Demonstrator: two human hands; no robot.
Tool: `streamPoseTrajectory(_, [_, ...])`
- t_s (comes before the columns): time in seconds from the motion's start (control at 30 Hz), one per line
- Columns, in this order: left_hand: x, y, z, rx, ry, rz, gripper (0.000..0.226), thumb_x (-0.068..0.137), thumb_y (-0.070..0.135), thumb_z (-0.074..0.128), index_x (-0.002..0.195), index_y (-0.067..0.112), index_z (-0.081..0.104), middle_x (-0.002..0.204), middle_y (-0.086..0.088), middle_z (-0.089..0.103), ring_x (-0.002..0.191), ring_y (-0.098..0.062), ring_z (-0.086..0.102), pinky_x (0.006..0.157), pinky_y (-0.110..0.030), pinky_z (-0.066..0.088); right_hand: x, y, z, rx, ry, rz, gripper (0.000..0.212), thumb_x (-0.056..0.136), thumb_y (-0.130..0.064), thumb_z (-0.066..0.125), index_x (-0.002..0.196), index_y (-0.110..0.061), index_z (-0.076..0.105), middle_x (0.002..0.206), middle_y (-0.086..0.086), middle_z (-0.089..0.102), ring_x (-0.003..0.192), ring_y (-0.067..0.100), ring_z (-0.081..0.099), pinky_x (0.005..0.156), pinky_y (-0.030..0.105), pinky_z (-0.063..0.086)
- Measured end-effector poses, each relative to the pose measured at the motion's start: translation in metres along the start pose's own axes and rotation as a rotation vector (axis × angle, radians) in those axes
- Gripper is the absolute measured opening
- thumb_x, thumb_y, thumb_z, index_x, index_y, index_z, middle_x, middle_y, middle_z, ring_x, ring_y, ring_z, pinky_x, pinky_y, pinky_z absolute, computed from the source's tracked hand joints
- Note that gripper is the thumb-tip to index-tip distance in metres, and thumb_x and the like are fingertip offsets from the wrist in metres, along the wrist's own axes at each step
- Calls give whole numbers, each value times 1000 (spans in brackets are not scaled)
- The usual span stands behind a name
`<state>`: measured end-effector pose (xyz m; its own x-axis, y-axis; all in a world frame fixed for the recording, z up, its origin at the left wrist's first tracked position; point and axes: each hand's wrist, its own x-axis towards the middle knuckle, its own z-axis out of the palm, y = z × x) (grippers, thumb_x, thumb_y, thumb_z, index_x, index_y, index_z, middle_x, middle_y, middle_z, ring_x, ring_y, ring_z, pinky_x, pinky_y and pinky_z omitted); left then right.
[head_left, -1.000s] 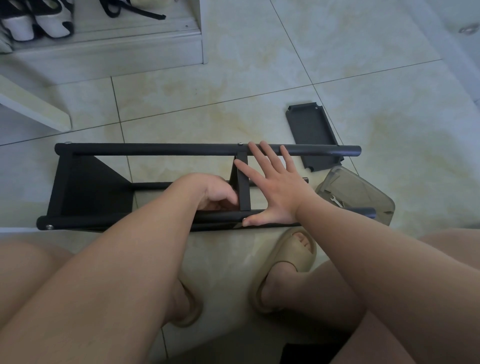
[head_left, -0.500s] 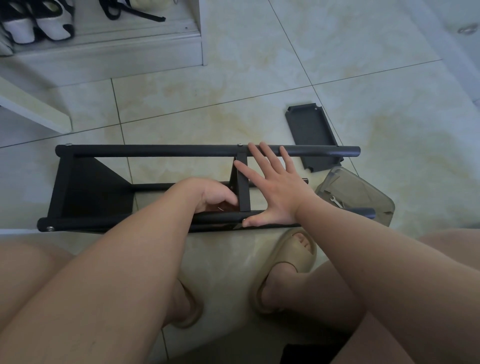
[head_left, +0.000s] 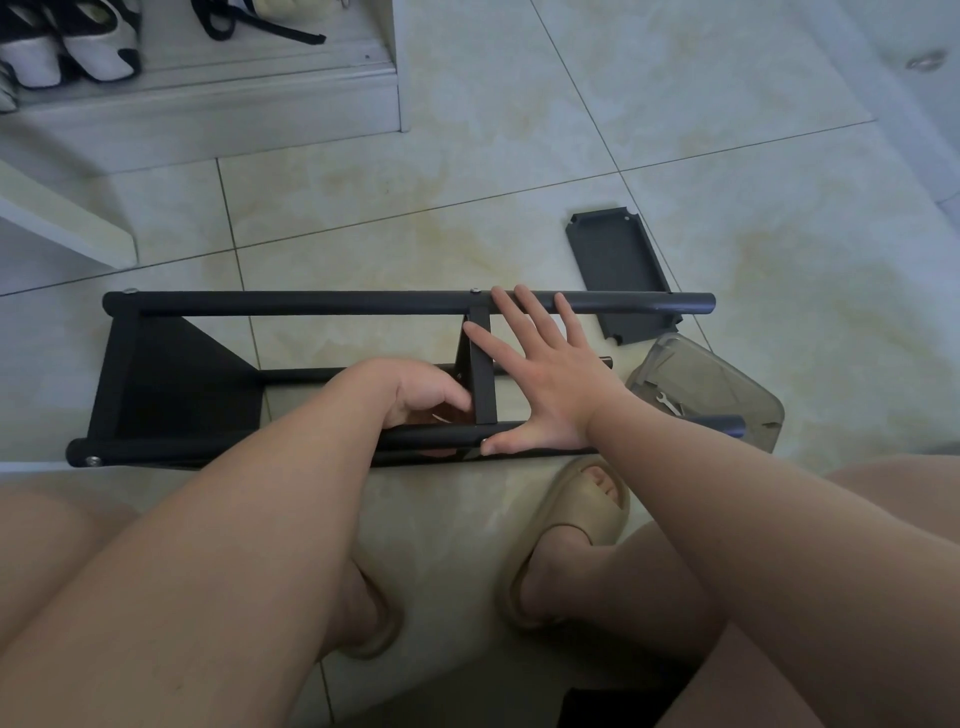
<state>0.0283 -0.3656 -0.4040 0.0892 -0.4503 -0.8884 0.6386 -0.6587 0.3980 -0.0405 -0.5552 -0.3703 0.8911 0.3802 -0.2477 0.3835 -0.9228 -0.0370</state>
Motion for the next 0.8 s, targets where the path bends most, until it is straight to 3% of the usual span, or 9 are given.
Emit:
streamPoseTrajectory(0.1, [0,0,0,33,-2,2,28,93,13,60,119,5,69,103,-15,69,85,-27,66,70,-32,56,0,0,0,0,1,1,125,63,-102,29,162,-32,-3,169,12,-15,155,33,-17,122,62,-4])
streamPoseTrajectory(0.23, [3,-1,1,47,15,51,20,93,7,57,106,9,72,96,-15,71,88,-30,65,77,-36,54,0,0,0,0,0,1,125,64,-102,29,162,-32,-3,169,12,-15,155,33,-18,122,62,-4])
streamPoseTrajectory(0.4, [2,-3,-2,-79,-15,65,23,93,-2,51,105,7,69,101,-16,70,90,-31,67,79,-39,56,0,0,1,-2,5,1,125,63,-102,29,162,-32,-3,169,12,-14,155,34,-17,122,62,-3])
streamPoseTrajectory(0.57, [0,-2,0,-12,-13,34,21,94,10,59,111,9,70,96,-12,70,85,-26,66,74,-36,56,0,0,2,0,8,1,126,63,-103,29,162,-32,-2,169,12,-14,155,34,-17,122,62,-3])
streamPoseTrajectory(0.7, [1,-1,2,20,-3,53,19,94,7,56,107,9,71,92,-13,72,81,-27,67,72,-35,56,0,0,1,-5,1,2,126,63,-102,29,162,-32,-3,169,12,-15,155,34,-18,122,62,-3])
streamPoseTrajectory(0.8, [1,-2,2,1,-16,73,22,94,2,53,106,8,70,99,-17,70,91,-32,65,77,-37,55,0,0,1,-4,1,2,126,63,-102,29,162,-32,-2,169,12,-15,155,34,-18,122,62,-3])
